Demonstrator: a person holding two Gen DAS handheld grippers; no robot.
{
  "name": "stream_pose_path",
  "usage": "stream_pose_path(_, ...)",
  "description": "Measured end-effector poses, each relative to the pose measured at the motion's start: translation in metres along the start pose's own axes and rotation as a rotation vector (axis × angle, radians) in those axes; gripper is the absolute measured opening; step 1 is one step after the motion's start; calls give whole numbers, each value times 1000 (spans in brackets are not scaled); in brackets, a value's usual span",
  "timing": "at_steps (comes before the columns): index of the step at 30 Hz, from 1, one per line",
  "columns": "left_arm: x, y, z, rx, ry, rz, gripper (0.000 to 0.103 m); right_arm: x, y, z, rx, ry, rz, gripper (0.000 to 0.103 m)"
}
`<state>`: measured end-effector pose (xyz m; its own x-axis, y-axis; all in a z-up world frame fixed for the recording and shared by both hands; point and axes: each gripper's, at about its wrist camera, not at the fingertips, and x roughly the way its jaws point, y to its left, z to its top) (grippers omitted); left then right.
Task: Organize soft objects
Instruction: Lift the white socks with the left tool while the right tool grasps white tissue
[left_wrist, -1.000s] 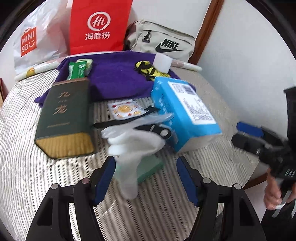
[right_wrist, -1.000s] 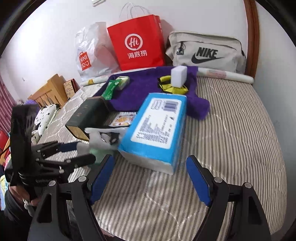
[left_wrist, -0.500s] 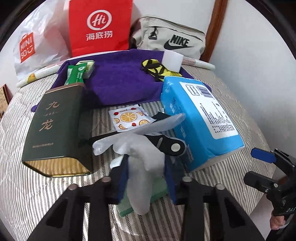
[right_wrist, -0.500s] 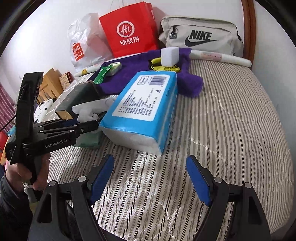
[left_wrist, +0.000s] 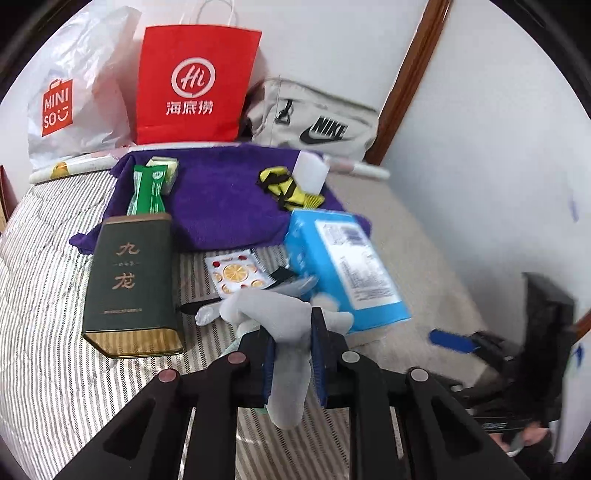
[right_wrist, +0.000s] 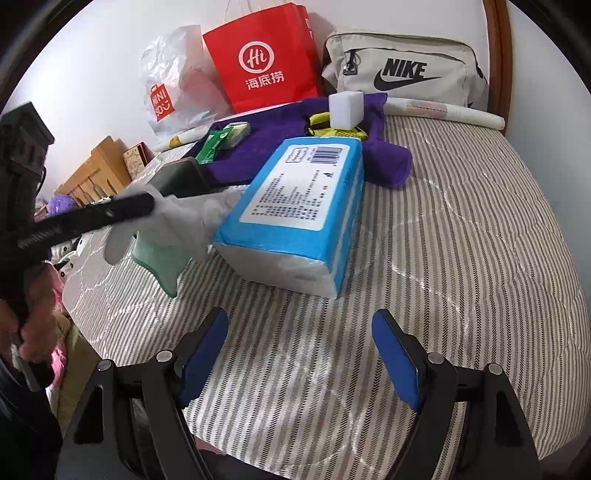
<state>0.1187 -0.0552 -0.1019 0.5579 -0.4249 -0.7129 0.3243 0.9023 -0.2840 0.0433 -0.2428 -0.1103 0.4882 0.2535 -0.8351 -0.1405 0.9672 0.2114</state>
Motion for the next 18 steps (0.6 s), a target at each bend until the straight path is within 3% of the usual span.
stream_pose_path(4,-21,3,-3,1,1,-15,17,-2,11,-1,-20,2,3,80)
stream_pose_path(9,-44,15,-16,15,3,34,17,-4,25,-3,-45,1,13,80)
stream_pose_path(18,-61,67,-52,-27,35,231,17,14,58,-5,-96,-3,26,80)
